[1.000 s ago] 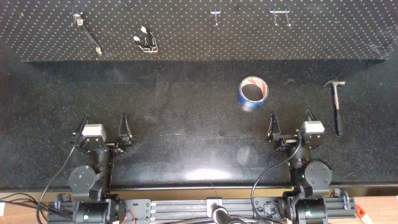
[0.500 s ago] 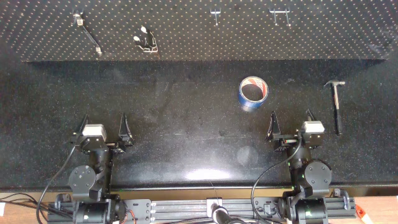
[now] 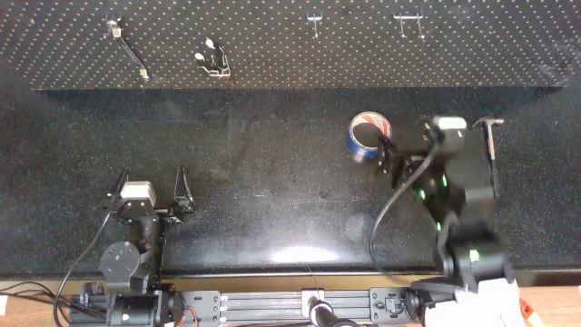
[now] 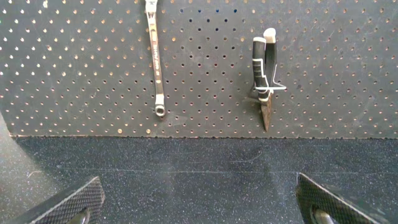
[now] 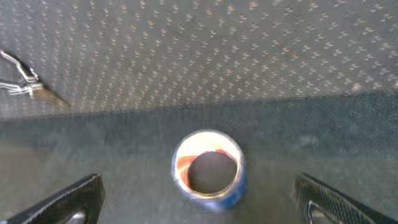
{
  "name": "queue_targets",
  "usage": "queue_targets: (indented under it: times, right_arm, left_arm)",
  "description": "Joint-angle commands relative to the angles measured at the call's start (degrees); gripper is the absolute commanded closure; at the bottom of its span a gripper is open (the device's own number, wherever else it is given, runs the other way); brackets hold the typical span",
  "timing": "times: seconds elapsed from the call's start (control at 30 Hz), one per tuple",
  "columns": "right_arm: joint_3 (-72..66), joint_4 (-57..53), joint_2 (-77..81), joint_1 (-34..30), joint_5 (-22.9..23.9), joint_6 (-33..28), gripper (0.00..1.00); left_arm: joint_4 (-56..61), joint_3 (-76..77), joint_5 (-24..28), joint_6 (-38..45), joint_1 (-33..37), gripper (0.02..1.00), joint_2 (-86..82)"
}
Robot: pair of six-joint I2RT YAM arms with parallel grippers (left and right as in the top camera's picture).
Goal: Place Tools Onto Pegboard
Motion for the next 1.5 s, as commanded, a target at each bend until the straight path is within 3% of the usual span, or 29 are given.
queue_targets:
  times: [0.03, 0.17, 0.4, 0.77, 0.8, 0.87, 0.9, 1.0, 1.17, 1.37, 1.5]
  right_arm:
    - [19.45, -15.63, 21.59, 2.84, 0.09, -1.7, 0.025]
    - [27.17, -24.24, 35.23, 5.2, 0.9, -2.12, 0.025]
    - [28.37, -24.06, 44.37, 10.16, 1.16, -3.67, 0.025]
    - [28.65, -20.24, 52.54, 10.16, 3.98, -3.61, 0.018]
    - [28.65, -20.24, 53.46, 10.14, 4.0, -3.61, 0.066]
    - [28.65, -20.24, 53.96, 10.16, 4.02, -3.65, 0.485]
    - [28.65, -20.22, 53.96, 10.16, 4.07, -3.67, 0.608]
    - [28.65, -20.65, 53.96, 10.16, 4.17, -4.11, 0.785]
    - [28.65, -20.65, 53.9, 10.14, 4.15, -4.07, 0.921]
    - [28.83, -17.22, 38.05, 10.8, 4.22, -3.65, 0.925]
    - [33.38, -13.03, 26.53, 13.97, 7.17, -3.89, 0.925]
  left_arm:
    - [-0.48, -0.07, 0.61, 0.94, 0.39, 0.02, -0.46]
    - [-0.48, -0.07, 0.61, 0.94, 0.39, 0.023, -0.46]
    - [-0.48, -0.07, 0.61, 0.94, 0.39, 0.023, -0.46]
    - [-0.48, -0.07, 0.61, 0.94, 0.39, 0.023, -0.46]
    - [-0.48, -0.07, 0.61, 0.94, 0.39, 0.023, -0.46]
    - [-0.48, -0.07, 0.61, 0.94, 0.39, 0.023, -0.46]
    - [-0.48, -0.07, 0.61, 0.94, 0.39, 0.023, -0.46]
    - [-0.48, -0.07, 0.61, 0.94, 0.39, 0.025, -0.46]
    - [-0.48, -0.07, 0.61, 0.94, 0.39, 0.023, -0.46]
    - [-0.48, -0.07, 0.61, 0.94, 0.39, 0.023, -0.46]
    - [-0.48, -0.07, 0.61, 0.94, 0.39, 0.023, -0.46]
